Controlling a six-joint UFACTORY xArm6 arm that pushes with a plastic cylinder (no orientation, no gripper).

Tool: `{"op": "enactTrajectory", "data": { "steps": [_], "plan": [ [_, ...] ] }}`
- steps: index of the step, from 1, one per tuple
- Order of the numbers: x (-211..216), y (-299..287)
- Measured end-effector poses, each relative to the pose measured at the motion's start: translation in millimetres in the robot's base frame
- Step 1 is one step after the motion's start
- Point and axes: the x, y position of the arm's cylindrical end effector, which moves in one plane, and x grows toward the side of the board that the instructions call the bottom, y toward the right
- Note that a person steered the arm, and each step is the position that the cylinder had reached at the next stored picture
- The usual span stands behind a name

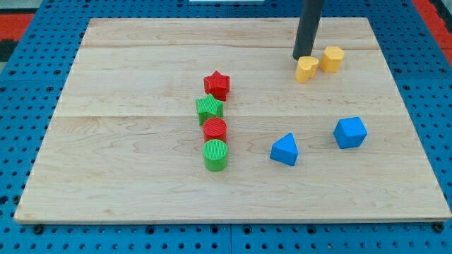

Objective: Move the hexagon into the heart

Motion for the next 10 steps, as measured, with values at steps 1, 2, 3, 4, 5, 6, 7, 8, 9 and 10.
{"op": "enactTrajectory", "data": {
  "steps": [1, 2, 3, 4, 5, 6, 7, 8, 9, 10],
  "plan": [
    [-2, 0],
    [-31, 0],
    [-95, 0],
    [-115, 6],
    [-103, 64],
    [-87, 82],
    [-40, 82],
    [-20, 82],
    [-11, 82],
    [-1, 75]
  ]
}}
